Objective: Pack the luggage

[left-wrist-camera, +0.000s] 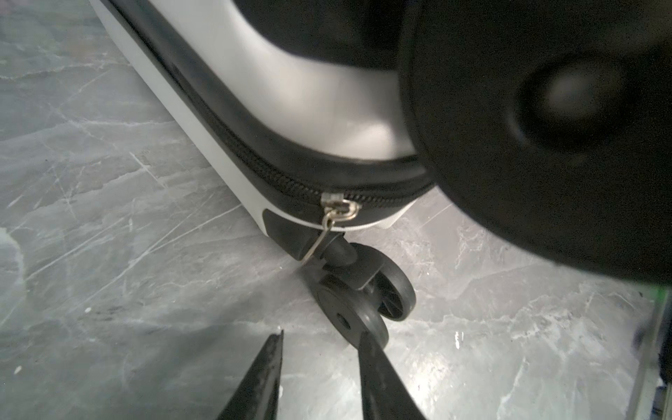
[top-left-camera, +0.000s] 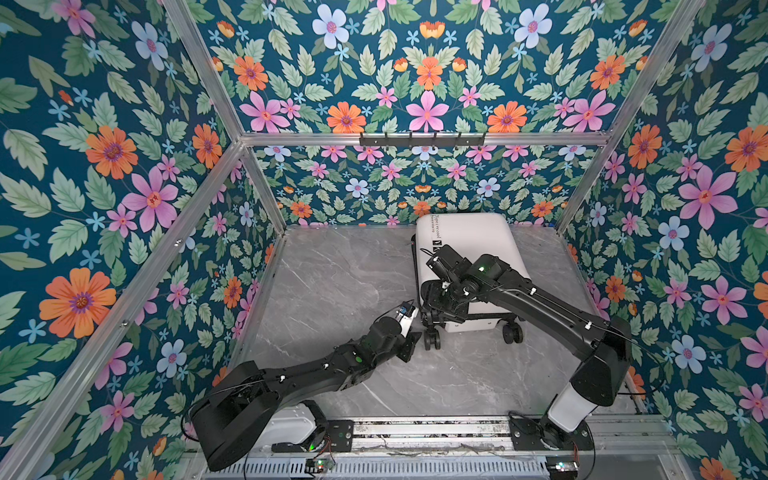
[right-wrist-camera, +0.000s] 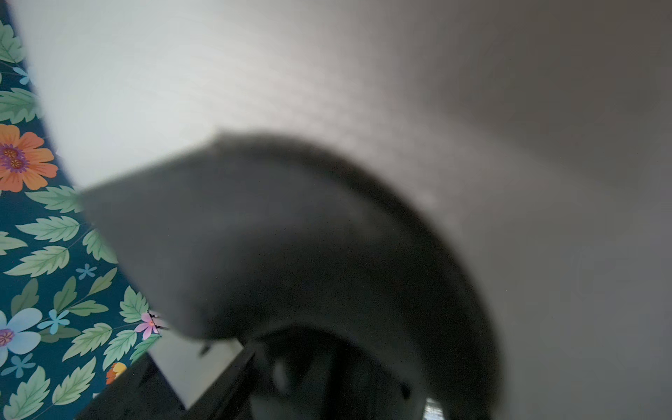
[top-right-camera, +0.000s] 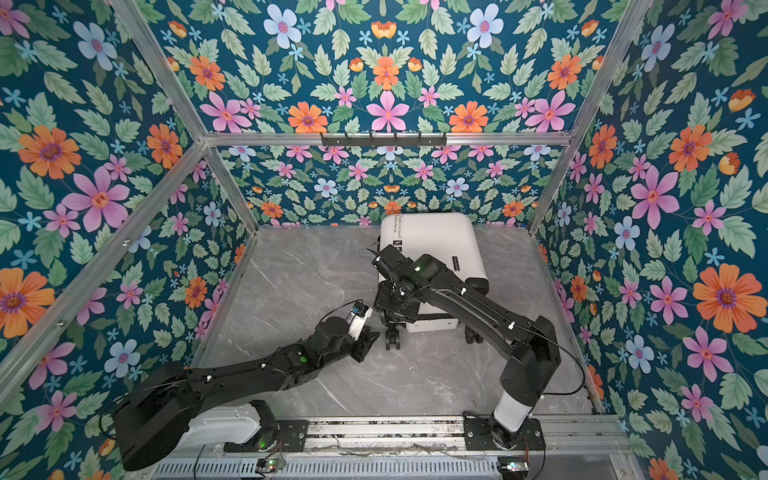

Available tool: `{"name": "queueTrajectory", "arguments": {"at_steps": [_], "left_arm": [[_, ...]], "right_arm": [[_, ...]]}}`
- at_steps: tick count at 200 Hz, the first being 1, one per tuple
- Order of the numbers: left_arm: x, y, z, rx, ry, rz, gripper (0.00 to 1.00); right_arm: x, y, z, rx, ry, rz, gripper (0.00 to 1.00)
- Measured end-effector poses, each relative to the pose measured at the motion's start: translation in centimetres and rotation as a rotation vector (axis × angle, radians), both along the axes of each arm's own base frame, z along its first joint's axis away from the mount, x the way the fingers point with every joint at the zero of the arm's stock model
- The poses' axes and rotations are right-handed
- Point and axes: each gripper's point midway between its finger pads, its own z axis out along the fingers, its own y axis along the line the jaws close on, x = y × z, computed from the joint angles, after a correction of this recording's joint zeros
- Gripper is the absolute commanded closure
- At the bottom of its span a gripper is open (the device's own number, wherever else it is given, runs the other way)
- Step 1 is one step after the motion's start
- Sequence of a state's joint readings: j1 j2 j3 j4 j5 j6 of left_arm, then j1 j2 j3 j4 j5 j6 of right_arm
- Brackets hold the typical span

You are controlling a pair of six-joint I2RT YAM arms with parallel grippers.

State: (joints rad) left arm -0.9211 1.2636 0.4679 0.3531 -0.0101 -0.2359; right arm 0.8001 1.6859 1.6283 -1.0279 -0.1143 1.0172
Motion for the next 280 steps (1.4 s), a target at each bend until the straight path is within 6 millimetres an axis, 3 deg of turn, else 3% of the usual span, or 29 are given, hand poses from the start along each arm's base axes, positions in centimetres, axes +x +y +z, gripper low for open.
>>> {"name": "queueTrajectory", "arguments": {"at_steps": [45,168,220,280], "left_arm": [[1.3,-1.0,0.7,-0.069,-0.054,0.001,0.68],[2.1,-2.5,0.2,-0.137,-0.096,-0.049,0.64],[2.5,-3.0,0.4,-0.152,-0.103,-0.068,0.80],[2.2,-3.2,0.5,-0.164,-0.099,-0.086,0.85]], "right_arm": [[0.3,0.2,0.5,0.050,-0.024,-0.006,0.48],[-0.2,-0.3,1.3,0.045,0.000,-0.024,0.51],[-0.3,-0.5,1.0,0.037,0.008,-0.025,0.51],[-0.3,-0.5,1.0,0.039,0.005,-0.023,0.54]]}}
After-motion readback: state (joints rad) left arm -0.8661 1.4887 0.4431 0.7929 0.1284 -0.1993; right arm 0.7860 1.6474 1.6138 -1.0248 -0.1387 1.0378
